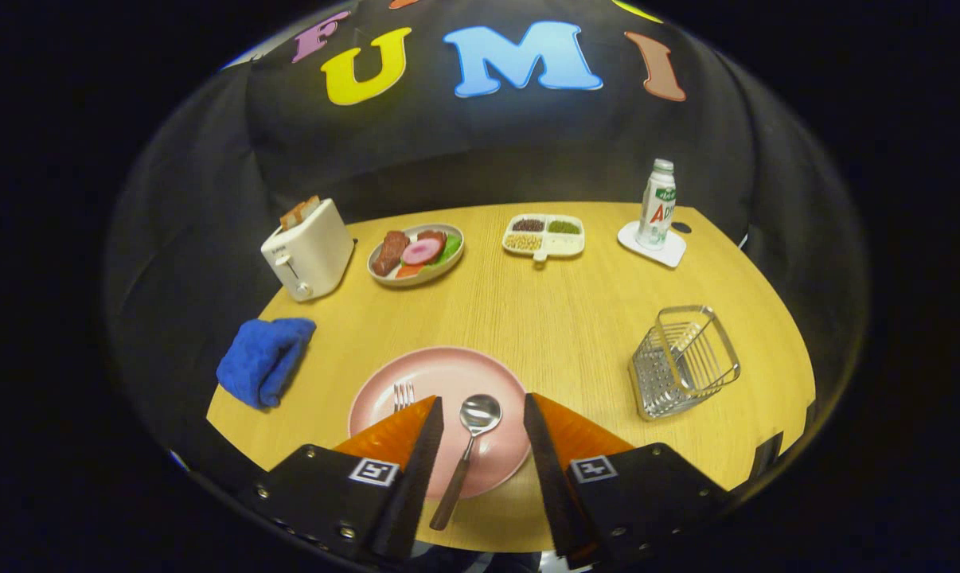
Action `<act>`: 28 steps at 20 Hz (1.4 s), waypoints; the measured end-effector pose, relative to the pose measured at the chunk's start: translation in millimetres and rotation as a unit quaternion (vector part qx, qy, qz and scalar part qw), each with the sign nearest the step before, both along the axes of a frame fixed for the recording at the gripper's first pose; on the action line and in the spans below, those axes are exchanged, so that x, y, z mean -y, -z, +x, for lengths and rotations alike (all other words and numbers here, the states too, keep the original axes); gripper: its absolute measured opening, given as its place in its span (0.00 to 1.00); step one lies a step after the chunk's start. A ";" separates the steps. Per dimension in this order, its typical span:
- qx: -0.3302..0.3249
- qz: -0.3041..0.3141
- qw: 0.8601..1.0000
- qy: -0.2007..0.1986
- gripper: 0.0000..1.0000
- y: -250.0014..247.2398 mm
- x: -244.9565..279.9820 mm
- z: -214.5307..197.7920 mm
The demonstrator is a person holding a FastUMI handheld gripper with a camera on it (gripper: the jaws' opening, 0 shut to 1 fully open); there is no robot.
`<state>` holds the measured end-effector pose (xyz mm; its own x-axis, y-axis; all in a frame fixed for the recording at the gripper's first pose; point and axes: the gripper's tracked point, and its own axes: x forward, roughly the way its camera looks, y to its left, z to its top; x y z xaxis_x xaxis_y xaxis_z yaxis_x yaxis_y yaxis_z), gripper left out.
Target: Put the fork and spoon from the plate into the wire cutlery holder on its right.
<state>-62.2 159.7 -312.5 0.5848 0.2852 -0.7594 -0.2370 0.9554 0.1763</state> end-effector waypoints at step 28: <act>-0.093 -0.016 0.995 -0.038 0.07 67.7 -19.2 -34.4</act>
